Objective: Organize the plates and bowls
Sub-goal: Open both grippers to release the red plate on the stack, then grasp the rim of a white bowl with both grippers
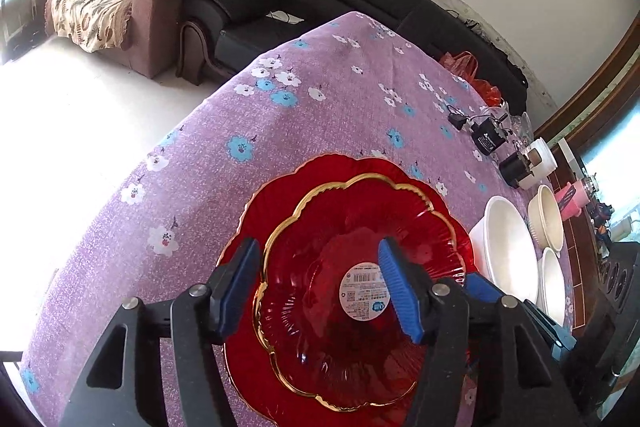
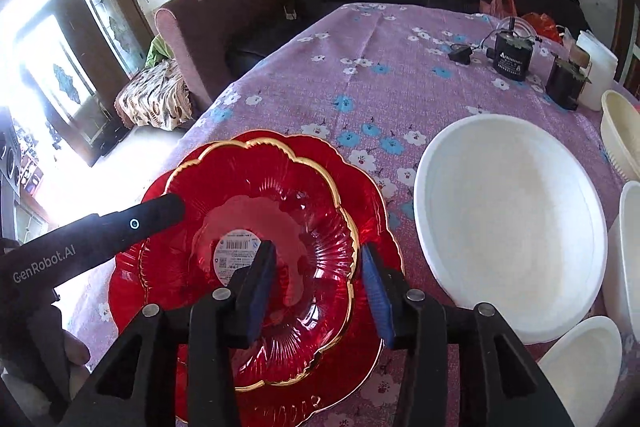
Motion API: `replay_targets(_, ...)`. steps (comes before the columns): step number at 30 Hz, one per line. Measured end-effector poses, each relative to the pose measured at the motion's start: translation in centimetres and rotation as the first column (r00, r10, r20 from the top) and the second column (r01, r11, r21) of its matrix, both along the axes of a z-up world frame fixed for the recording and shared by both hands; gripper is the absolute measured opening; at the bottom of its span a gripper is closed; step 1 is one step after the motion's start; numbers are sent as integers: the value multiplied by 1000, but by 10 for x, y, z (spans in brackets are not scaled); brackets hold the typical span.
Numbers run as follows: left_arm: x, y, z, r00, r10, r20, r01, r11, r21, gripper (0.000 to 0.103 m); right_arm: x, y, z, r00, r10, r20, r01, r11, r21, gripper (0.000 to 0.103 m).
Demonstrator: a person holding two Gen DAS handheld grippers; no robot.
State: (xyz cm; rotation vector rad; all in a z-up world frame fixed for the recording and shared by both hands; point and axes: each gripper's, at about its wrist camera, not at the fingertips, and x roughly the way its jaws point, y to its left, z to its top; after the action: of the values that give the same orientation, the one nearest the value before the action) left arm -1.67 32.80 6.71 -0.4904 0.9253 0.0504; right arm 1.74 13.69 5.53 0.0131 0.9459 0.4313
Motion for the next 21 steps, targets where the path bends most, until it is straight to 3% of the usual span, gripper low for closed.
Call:
replay_targets(5, -6, 2, 14, 1000, 14, 28, -14, 1000, 8, 68, -7, -1, 12, 998, 13, 53, -13, 1000, 3, 52)
replay_targets(8, -16, 3, 28, 997, 37, 61, -39, 999, 25, 68, -13, -9, 27, 997, 11, 74, -14, 999, 50, 52)
replay_targets(13, -45, -17, 61, 983, 45, 179, -66, 991, 113, 72, -34, -47, 66, 992, -23, 126, 1, 985, 171, 55)
replay_targets(18, -82, -56, 96, 930, 57, 362, -156, 956, 248, 87, -69, -107, 97, 961, -118, 249, 65, 976, 210, 69)
replay_targets(21, -100, -77, 113, 893, 57, 447, -200, 939, 281, 94, -90, -150, 107, 930, -198, 309, 135, 967, 215, 72)
